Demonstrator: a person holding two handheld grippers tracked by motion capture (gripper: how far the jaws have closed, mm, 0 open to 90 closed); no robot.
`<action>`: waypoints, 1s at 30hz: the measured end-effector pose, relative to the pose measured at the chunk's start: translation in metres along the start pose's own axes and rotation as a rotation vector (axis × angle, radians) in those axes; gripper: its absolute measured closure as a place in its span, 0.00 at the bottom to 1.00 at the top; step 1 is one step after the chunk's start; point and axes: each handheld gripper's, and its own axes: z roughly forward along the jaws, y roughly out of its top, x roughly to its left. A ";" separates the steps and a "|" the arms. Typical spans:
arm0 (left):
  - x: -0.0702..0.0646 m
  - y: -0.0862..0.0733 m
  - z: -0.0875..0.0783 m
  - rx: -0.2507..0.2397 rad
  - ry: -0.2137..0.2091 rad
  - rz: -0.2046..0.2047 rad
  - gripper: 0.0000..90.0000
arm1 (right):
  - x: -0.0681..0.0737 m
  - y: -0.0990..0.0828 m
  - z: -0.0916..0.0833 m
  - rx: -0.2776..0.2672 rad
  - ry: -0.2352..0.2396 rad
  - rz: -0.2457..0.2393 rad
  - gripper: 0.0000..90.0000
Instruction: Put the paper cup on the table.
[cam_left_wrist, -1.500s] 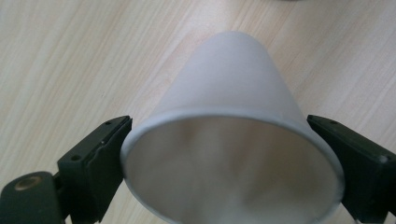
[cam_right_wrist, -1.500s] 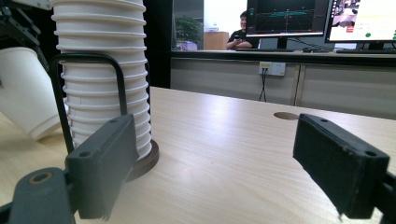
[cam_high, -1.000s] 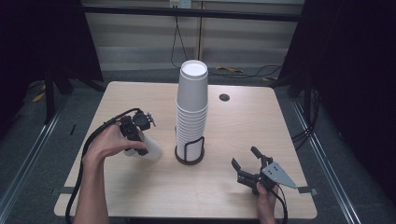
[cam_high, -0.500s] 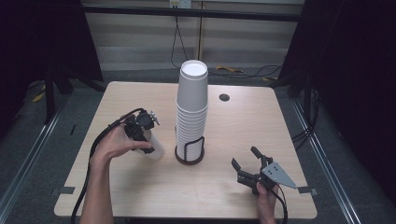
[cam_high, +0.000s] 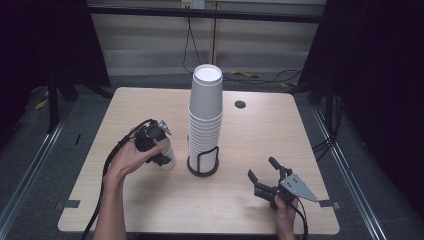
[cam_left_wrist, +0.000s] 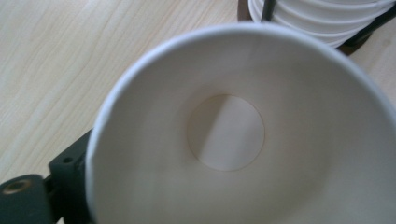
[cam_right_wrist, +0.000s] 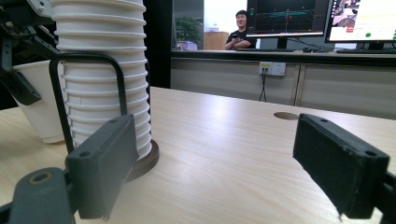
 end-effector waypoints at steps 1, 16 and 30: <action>0.000 -0.001 0.002 -0.004 0.006 -0.005 0.06 | 0.000 0.000 0.000 0.000 0.000 0.000 0.15; -0.002 -0.034 0.024 -0.158 -0.076 -0.095 0.17 | 0.000 0.000 0.000 0.000 0.000 0.000 0.15; -0.019 -0.078 0.016 -0.372 -0.027 -0.251 0.17 | 0.000 0.000 0.000 0.000 0.000 0.000 0.15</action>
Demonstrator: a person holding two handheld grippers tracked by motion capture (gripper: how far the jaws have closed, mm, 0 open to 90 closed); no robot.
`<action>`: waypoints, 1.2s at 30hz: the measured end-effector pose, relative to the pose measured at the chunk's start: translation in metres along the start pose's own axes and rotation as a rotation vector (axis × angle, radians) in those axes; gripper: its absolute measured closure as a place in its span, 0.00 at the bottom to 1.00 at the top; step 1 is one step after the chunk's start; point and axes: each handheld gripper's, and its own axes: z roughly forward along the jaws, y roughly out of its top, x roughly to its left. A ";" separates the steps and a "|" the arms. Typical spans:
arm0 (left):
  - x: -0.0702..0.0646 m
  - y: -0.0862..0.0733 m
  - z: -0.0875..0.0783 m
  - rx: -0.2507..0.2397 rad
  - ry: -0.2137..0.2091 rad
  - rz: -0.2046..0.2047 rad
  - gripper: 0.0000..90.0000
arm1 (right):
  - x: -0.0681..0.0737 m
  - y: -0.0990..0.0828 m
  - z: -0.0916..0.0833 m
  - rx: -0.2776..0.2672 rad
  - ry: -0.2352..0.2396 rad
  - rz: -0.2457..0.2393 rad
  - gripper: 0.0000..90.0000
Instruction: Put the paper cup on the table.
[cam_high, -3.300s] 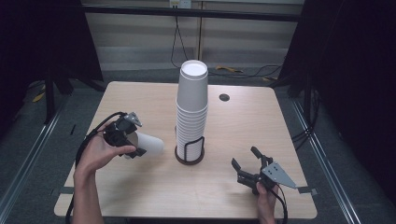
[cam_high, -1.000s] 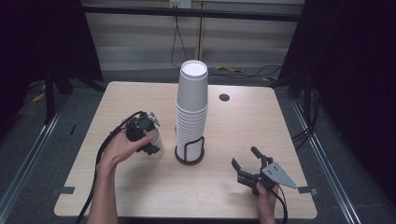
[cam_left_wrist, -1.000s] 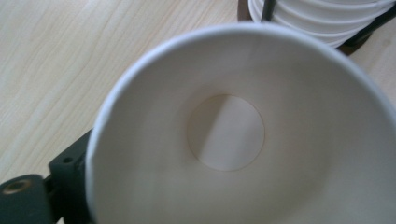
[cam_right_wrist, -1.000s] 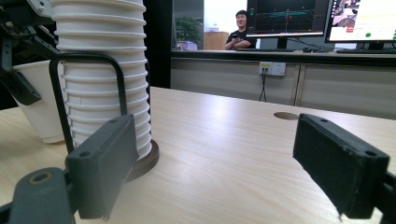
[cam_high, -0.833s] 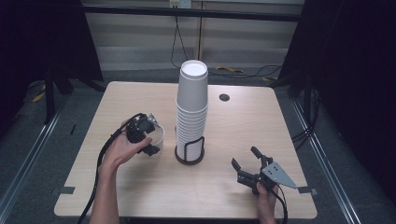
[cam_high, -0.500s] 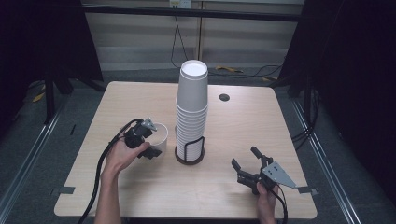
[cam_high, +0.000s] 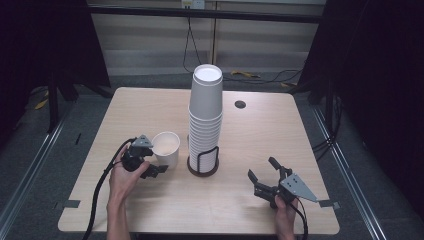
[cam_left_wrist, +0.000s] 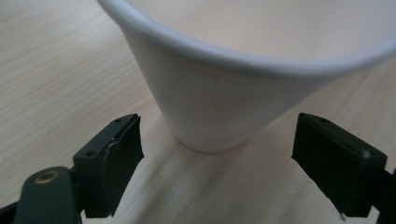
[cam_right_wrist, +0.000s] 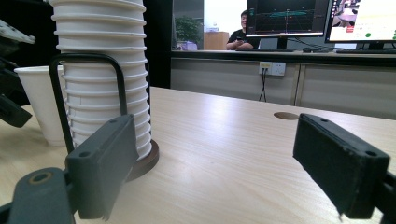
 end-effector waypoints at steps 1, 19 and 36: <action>-0.002 -0.001 -0.002 -0.012 0.002 -0.005 0.18 | 0.000 0.000 0.000 0.000 0.000 0.000 0.15; -0.047 -0.032 -0.019 -0.306 0.105 -0.071 0.18 | 0.000 0.000 0.000 0.000 0.000 0.000 0.15; -0.097 -0.051 0.008 -0.563 0.112 -0.078 0.18 | 0.000 0.000 -0.001 0.001 0.002 0.000 0.15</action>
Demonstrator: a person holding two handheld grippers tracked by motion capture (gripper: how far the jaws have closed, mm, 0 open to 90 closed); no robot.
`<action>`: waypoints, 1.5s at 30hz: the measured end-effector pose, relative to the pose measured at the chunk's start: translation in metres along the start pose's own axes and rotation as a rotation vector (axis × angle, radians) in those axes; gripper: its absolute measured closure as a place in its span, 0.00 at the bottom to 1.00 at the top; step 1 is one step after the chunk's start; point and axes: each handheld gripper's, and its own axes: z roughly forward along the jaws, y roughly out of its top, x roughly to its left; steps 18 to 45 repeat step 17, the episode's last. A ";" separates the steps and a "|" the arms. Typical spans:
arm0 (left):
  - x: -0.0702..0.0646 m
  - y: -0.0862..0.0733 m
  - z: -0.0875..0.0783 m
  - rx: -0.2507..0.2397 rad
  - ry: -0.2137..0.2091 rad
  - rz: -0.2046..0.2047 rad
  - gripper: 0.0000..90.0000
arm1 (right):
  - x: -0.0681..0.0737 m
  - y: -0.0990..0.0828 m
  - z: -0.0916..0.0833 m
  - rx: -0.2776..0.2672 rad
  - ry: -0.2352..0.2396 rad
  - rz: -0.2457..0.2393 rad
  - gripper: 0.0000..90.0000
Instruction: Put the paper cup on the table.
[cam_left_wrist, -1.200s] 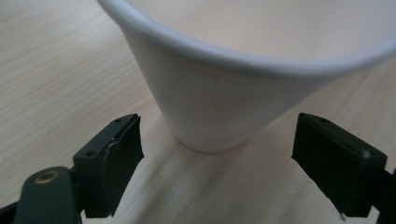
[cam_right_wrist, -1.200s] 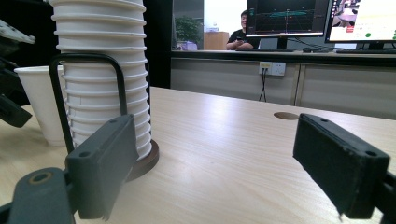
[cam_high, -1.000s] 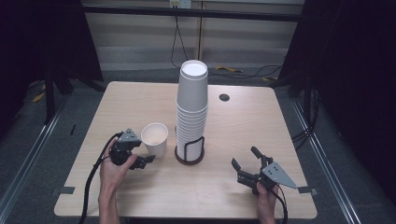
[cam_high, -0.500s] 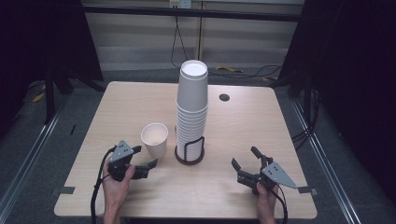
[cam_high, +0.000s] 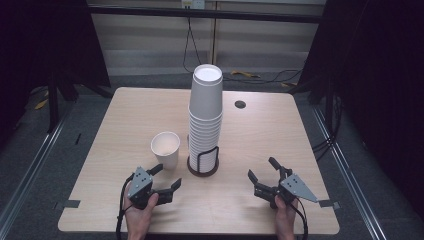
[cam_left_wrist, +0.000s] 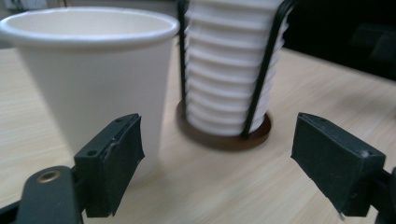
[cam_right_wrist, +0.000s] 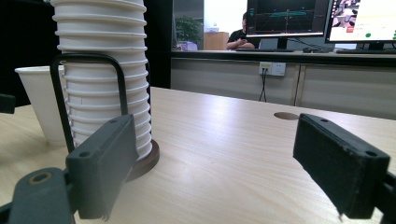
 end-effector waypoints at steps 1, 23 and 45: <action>-0.002 0.000 0.001 -0.016 0.013 0.004 0.18 | 0.000 0.000 0.000 0.000 0.000 0.000 0.15; -0.018 -0.010 -0.008 -0.203 0.028 0.085 0.17 | 0.000 0.001 0.003 0.032 -0.009 0.006 0.15; -0.018 -0.010 -0.008 -0.203 0.028 0.085 0.17 | 0.000 0.001 0.003 0.032 -0.009 0.006 0.15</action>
